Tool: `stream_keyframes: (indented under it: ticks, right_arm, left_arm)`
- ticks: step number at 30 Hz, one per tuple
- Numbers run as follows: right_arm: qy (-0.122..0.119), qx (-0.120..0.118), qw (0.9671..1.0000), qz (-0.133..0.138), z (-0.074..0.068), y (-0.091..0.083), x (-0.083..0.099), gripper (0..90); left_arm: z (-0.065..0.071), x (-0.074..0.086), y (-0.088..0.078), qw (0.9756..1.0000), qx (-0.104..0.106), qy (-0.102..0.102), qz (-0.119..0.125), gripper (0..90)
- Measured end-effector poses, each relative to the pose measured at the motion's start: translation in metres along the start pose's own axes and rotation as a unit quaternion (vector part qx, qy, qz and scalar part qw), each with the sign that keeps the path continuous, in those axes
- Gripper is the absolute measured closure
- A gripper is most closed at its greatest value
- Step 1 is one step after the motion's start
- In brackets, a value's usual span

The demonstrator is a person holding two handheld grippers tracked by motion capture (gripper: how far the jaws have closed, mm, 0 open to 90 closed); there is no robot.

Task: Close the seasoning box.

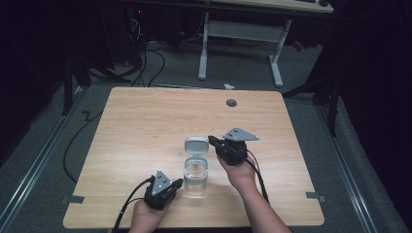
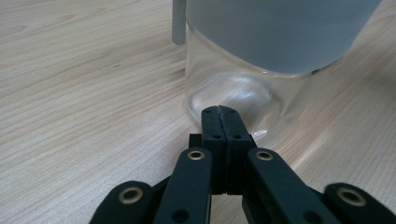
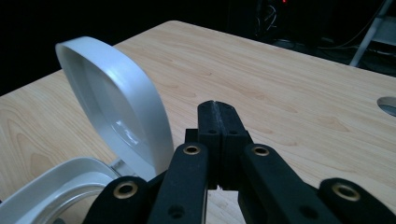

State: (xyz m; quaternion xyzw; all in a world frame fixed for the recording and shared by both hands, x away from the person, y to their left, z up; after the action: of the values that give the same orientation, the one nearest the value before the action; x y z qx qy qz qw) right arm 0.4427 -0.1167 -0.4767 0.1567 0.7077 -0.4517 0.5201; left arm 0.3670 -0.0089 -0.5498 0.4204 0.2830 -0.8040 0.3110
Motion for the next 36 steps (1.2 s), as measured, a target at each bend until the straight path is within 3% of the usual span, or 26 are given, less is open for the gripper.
stream_keyframes:
  ticks: [16,22,28,30,31,33,36]
  right_arm:
    - [-0.014,-0.013,0.9998,0.009,-0.014,-0.015,-0.002,90.0]
    - [-0.021,-0.022,0.9994,0.014,-0.025,-0.027,0.009,90.0]
    - [-0.017,-0.023,0.9995,0.012,-0.027,-0.036,0.019,90.0]
    - [-0.016,-0.016,0.9997,0.012,-0.023,-0.038,0.024,90.0]
    - [-0.009,-0.008,0.9999,0.005,-0.015,-0.039,0.032,90.0]
    - [0.003,0.001,1.0,-0.005,-0.006,-0.039,0.042,90.0]
    - [0.011,0.017,0.9997,-0.015,0.012,-0.043,0.056,90.0]
  left_arm:
    - [0.003,0.001,-0.002,1.0,0.002,0.006,0.004,90.0]
    - [0.003,0.0,-0.002,1.0,0.004,0.005,0.004,90.0]
    - [0.001,-0.002,-0.004,0.9999,0.005,-0.002,0.008,90.0]
    - [0.0,-0.004,-0.006,0.9999,0.006,-0.002,0.01,89.6]
    - [-0.001,-0.008,-0.008,0.9998,0.004,-0.009,0.016,89.3]
    - [-0.006,-0.011,-0.009,0.9998,-0.004,-0.001,0.019,88.9]
    - [-0.014,-0.02,-0.012,0.9995,-0.012,-0.004,0.029,88.1]
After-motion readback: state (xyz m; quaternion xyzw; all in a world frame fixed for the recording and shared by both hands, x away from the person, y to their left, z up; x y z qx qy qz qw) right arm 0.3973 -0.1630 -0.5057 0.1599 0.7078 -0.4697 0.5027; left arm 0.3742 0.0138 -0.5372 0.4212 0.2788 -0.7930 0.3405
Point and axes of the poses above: each handheld gripper's, and its own axes: y roughly forward along the jaws, x roughly out of its underside, z roughly to its right, the point moved 9 cm from there along y, roughly forward along the jaws, and after that the axes turned 2 degrees about -z, right-handed, at the moved point
